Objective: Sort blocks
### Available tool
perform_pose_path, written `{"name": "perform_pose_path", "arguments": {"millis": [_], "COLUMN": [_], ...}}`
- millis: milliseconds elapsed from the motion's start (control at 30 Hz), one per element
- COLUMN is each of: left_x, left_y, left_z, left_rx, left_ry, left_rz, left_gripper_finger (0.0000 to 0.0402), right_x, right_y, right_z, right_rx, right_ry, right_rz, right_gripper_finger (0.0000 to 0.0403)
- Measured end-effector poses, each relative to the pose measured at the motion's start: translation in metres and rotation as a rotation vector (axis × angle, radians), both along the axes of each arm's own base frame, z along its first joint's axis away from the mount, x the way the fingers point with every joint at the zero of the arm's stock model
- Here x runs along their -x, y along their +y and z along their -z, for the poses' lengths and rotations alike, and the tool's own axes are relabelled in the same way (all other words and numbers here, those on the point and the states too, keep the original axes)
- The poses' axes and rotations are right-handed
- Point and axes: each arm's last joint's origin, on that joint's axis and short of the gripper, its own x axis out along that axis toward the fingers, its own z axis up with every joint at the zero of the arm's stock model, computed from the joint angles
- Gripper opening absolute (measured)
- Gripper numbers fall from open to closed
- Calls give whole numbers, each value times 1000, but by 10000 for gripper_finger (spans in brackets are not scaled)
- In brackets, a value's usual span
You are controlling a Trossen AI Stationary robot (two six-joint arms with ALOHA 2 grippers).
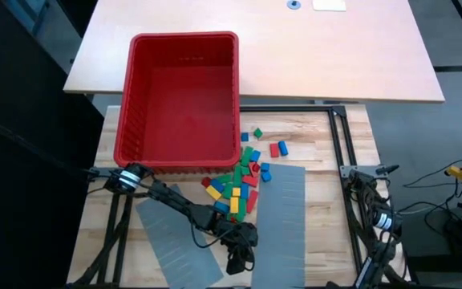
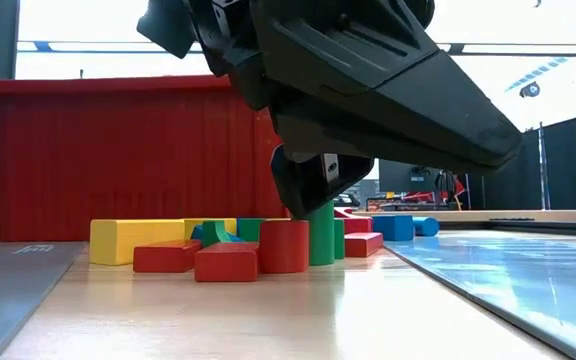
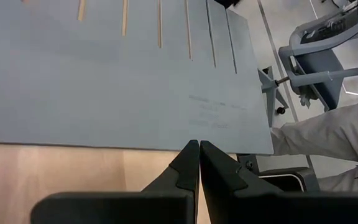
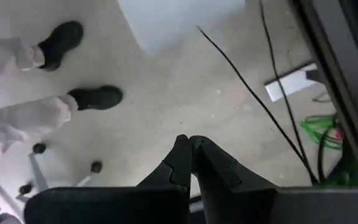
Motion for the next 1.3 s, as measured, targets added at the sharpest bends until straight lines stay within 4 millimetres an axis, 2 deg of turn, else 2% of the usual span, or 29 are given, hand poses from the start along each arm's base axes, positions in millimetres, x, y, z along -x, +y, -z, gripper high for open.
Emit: {"name": "perform_pose_path", "arguments": {"millis": [300, 500, 1033, 1300], "left_x": [0, 0, 1, 1], "left_y": [0, 0, -1, -1], "left_z": [0, 0, 0, 0], "left_rx": [0, 5, 12, 10], "left_ry": [2, 6, 12, 9], "left_rz": [0, 2, 14, 17], "left_gripper_finger": [0, 0, 0, 0], "right_x": [-31, -40, -36, -41], "right_y": [-16, -26, -43, -53], "right_z": [12, 10, -34, -50], "right_rx": [54, 91, 155, 179], "right_ry": [1, 2, -76, -122], "right_rz": [31, 57, 157, 186], "right_gripper_finger": [0, 0, 0, 0]}}
